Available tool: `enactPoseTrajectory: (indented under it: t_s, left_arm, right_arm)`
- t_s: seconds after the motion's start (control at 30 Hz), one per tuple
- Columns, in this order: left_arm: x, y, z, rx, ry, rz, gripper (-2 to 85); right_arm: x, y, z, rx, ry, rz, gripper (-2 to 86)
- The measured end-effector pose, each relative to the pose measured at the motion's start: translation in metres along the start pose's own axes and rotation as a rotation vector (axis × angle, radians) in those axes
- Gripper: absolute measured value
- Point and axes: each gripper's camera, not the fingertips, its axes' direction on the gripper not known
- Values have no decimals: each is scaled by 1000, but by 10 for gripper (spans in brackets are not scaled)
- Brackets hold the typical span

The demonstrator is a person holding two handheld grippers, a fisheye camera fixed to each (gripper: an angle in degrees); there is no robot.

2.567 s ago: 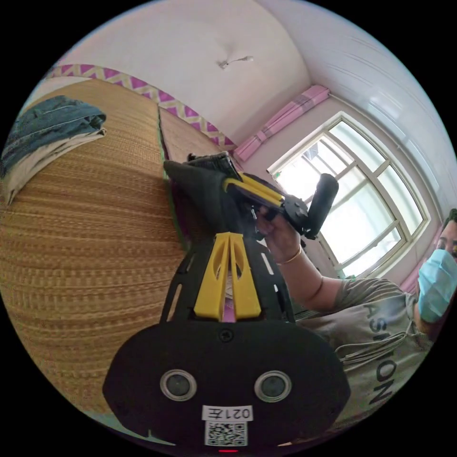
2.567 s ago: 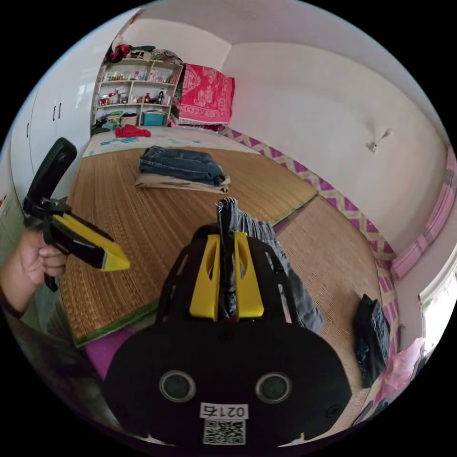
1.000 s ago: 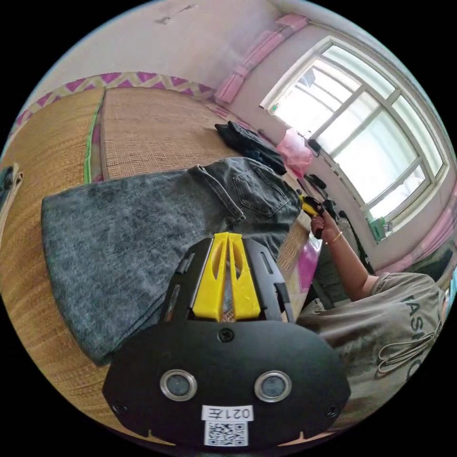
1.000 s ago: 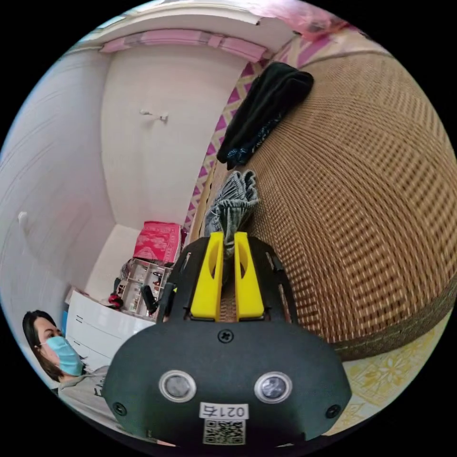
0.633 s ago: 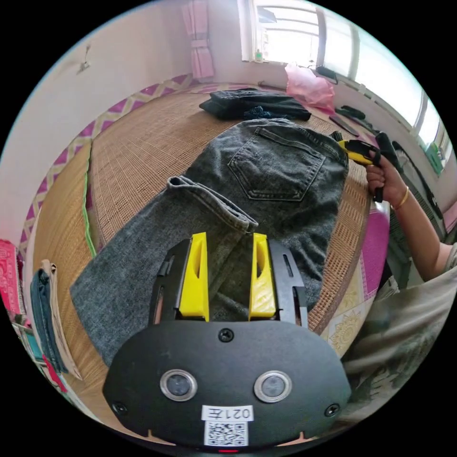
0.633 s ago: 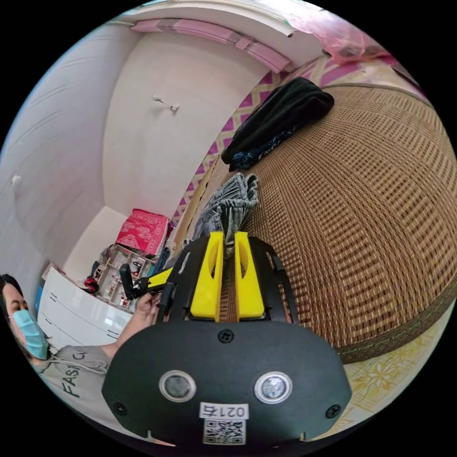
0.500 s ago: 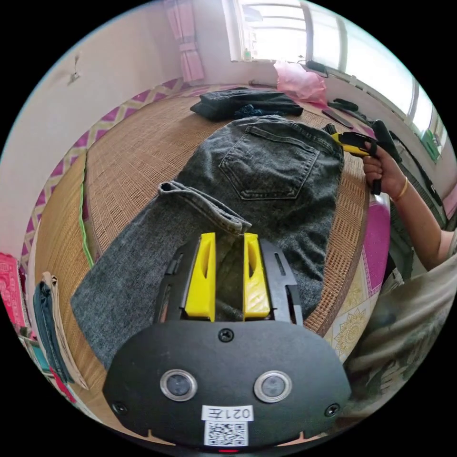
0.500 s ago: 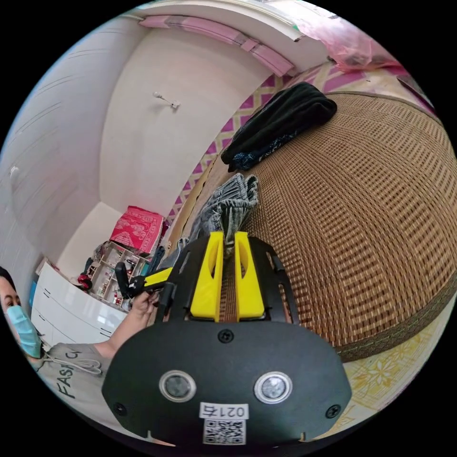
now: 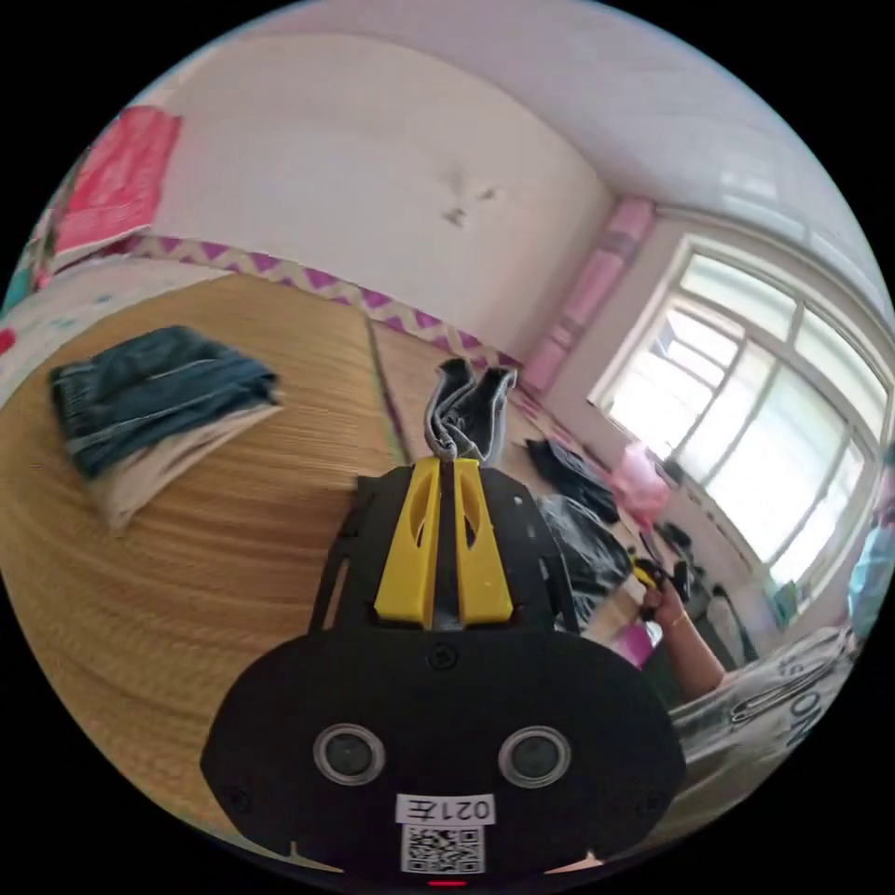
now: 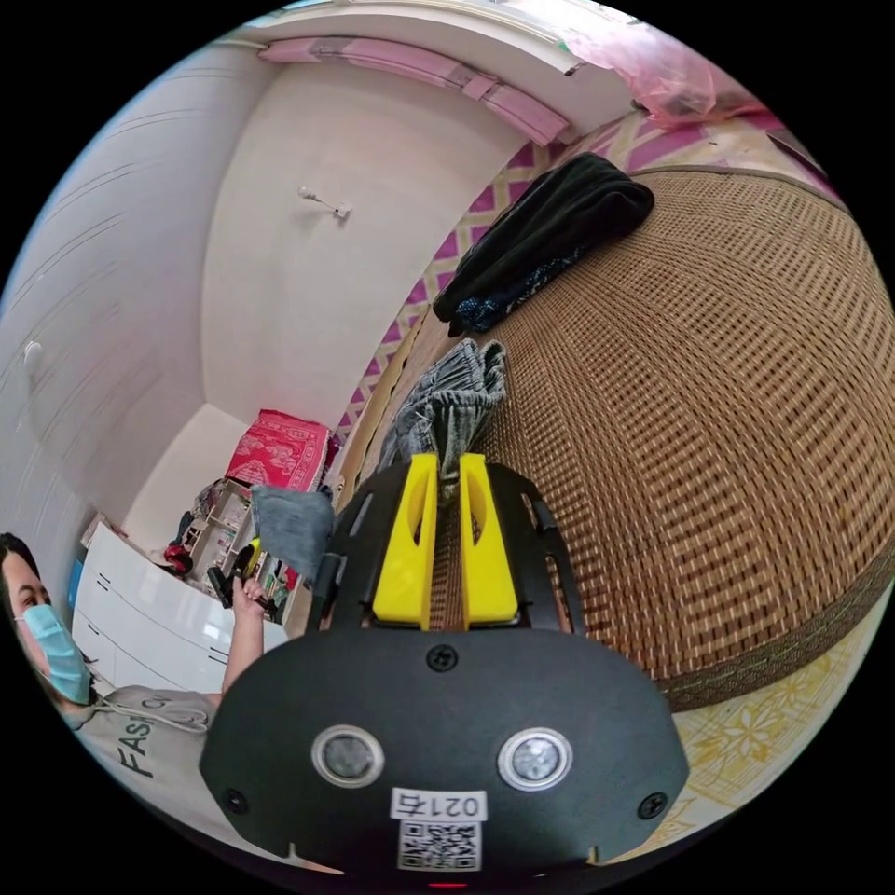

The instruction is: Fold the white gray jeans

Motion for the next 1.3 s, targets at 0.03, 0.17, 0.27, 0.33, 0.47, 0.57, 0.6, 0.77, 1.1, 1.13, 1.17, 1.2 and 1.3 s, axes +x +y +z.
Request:
enactPoseTrajectory:
  t_s: [0.03,0.17,0.27,0.33,0.47,0.57,0.6,0.77,1.1,1.13,1.17,1.2,1.3]
  left_arm:
    - [-43,-1,-22,8,-31,-39,-9]
    - [-333,37,-119,-49,-230,-374,-8]
    - [-496,99,-169,26,-41,-641,-9]
    - [-544,114,-205,164,80,-693,-10]
    - [-601,120,-252,207,54,-699,-10]
    - [-615,125,-272,260,85,-654,-9]
    - [-612,119,-264,208,100,-623,-9]
    - [-535,91,-170,-40,151,-386,-10]
    - [-329,134,144,-478,-31,-120,-10]
    - [-327,135,149,-480,-45,-122,-10]
    - [-323,138,155,-478,-87,-137,-9]
    - [-314,141,160,-470,-147,-139,-9]
    - [-279,148,160,-397,-352,-147,-9]
  right_arm:
    - [-2,3,0,3,6,-5,39]
    - [-6,8,0,4,21,0,38]
    - [-9,11,1,-2,44,11,39]
    - [-11,12,2,-14,61,24,39]
    - [-11,13,2,-23,46,52,41]
    - [-8,12,-1,-21,-1,98,41]
    - [-9,10,-4,-14,-33,109,40]
    - [-31,-10,-33,59,-52,59,38]
    - [-2,-20,-80,128,13,220,46]
    - [-7,-17,-84,145,16,243,50]
    - [-13,-14,-89,174,37,246,52]
    - [-28,-9,-102,239,86,243,56]
    - [-105,-3,-123,401,283,46,55]
